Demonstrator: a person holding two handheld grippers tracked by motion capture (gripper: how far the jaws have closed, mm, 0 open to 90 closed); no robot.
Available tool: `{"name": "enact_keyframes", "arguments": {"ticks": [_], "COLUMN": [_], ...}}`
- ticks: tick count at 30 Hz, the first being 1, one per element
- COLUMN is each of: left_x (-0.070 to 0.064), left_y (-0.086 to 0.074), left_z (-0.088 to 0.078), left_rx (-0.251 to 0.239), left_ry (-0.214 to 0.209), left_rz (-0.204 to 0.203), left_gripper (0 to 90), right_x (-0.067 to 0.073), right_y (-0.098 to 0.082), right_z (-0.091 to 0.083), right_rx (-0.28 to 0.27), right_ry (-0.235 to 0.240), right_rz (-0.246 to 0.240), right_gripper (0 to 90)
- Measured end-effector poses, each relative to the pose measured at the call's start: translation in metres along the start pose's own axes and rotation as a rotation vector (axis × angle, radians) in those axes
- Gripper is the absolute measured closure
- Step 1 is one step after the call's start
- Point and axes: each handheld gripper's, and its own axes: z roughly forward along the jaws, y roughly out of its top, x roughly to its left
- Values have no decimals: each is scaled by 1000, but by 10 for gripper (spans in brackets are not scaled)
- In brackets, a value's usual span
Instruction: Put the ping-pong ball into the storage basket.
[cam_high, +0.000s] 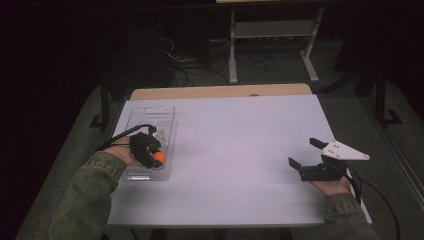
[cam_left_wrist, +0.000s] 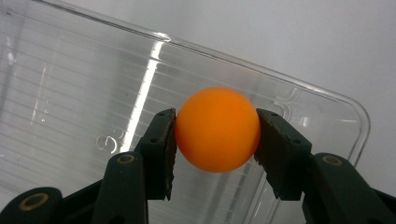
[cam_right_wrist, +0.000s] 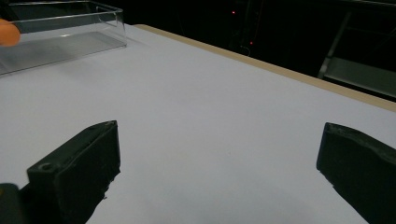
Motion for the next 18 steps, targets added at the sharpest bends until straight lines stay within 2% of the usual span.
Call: {"name": "enact_keyframes", "arguments": {"ticks": [10,11,13,18], "left_x": [2,4,5,7], "left_y": [-2,-3,-4,-6], "left_z": [-5,-9,-11,-16], "left_rx": [-19,-31,-42,-69], "left_ry": [25,52,67,67], "left_rz": [-28,-45,-52,-76], "left_gripper": [365,326,304,287], "right_x": [0,0,0,1], "right_y": [0,0,0,0], "right_z": [0,0,0,0], "right_rx": [3,2,2,4], "right_ry": [4,4,4,5], "right_rz": [4,2,3,4], "right_gripper": [0,0,0,0]}}
